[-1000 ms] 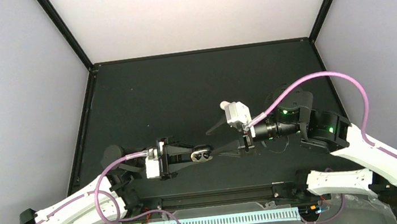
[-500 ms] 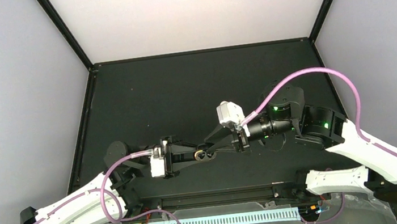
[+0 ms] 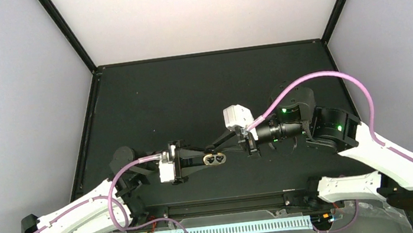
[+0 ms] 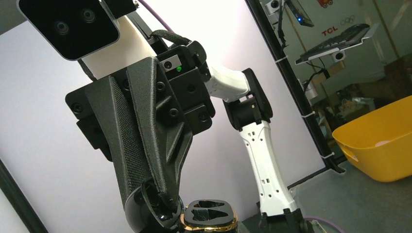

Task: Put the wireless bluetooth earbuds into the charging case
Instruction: Adjust the charging case, then pick up the earbud from the center of the board.

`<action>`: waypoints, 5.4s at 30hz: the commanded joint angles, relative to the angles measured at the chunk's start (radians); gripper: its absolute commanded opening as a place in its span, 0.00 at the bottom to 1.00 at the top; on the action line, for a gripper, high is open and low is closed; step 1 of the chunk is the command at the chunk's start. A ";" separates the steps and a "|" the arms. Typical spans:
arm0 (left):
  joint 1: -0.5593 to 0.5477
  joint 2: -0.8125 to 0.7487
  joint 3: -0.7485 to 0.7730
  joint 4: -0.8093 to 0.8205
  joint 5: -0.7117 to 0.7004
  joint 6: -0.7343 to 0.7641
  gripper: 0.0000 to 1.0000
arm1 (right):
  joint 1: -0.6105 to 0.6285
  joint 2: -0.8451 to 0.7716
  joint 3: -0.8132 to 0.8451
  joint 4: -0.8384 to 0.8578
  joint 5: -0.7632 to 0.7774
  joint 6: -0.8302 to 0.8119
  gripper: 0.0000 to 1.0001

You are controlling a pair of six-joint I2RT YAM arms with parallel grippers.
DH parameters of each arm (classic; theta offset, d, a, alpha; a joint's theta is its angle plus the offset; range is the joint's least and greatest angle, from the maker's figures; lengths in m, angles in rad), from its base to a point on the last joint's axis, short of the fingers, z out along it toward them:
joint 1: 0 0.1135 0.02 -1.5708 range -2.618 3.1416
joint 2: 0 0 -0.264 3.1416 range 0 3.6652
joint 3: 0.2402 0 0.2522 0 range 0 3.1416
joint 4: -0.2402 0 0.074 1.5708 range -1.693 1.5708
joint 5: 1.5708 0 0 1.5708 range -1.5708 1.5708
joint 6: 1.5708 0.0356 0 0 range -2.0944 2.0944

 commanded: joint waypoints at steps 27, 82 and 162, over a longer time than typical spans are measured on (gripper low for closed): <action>0.005 -0.001 -0.003 0.048 -0.067 0.023 0.02 | 0.019 0.002 0.025 -0.047 0.060 -0.014 0.51; 0.005 -0.876 -0.048 -0.681 -0.359 0.060 0.01 | 0.029 1.210 0.248 0.280 0.629 0.523 0.50; 0.005 -0.876 -0.062 -0.664 -0.341 0.051 0.02 | 0.037 1.253 0.314 0.000 0.665 0.533 0.41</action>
